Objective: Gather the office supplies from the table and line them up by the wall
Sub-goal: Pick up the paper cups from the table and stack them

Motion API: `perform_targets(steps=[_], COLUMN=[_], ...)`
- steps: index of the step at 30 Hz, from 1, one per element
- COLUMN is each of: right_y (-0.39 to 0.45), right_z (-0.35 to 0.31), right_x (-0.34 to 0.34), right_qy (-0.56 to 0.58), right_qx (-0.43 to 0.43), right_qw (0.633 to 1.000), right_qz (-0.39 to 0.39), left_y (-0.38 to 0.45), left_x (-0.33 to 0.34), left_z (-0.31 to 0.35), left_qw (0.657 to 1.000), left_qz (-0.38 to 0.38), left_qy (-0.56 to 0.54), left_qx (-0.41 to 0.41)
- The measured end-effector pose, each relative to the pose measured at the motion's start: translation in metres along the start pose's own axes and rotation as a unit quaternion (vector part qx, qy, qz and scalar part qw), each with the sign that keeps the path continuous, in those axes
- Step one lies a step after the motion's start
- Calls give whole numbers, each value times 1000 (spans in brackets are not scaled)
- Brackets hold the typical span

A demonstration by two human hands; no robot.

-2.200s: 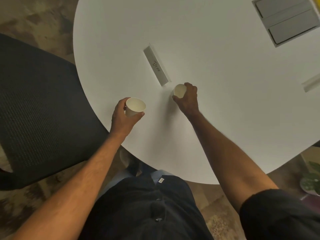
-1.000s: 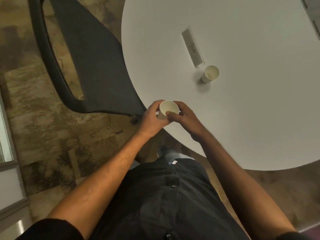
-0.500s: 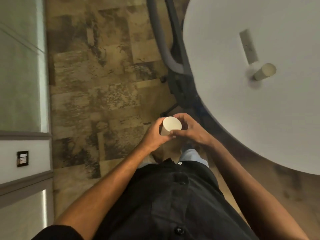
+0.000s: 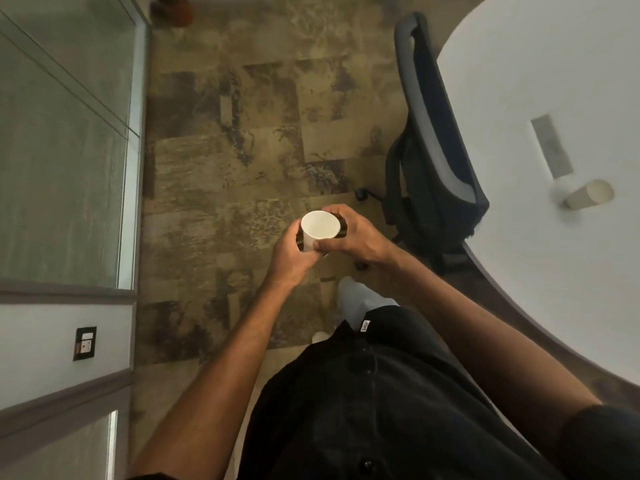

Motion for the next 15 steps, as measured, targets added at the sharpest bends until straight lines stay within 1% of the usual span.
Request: perform_targets(steps=[1, 2, 4, 5, 7, 9, 13, 15], right_y=[19, 21, 72, 70, 124, 146, 208, 241], right_z=[-3, -3, -5, -5, 0, 0, 4, -2], right_x=[-1, -3, -10, -11, -22, -27, -45, -58], right_qy=[3, 10, 22, 21, 25, 39, 84, 83], right_qx=[-2, -5, 1, -1, 10, 6, 36, 31], right_qw=[1000, 1000, 999, 999, 998, 996, 986, 982], right_qz=[8, 15, 38, 38, 61, 79, 137, 168], left_y=[16, 17, 66, 64, 119, 140, 201, 233], left_x=[-9, -9, -26, -25, -39, -45, -61, -70], left_z=[9, 14, 32, 34, 54, 67, 100, 123], left_qw=[1000, 1000, 1000, 1000, 1000, 1000, 999, 998], left_qz=[2, 3, 2, 3, 4, 0, -29, -36], left_qy=[-2, -6, -10, -11, 3, 12, 38, 56], left_qx=[3, 6, 4, 5, 3, 13, -8, 4])
Point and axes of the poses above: each hand's wrist, its own y-axis towards the middle knuckle, its own x-axis out of the palm, z = x × y, the point moved 4 cm from there along y, towards the middle knuckle, and after that the axes turned 12 degrees about -x, right-handed, at the moved point
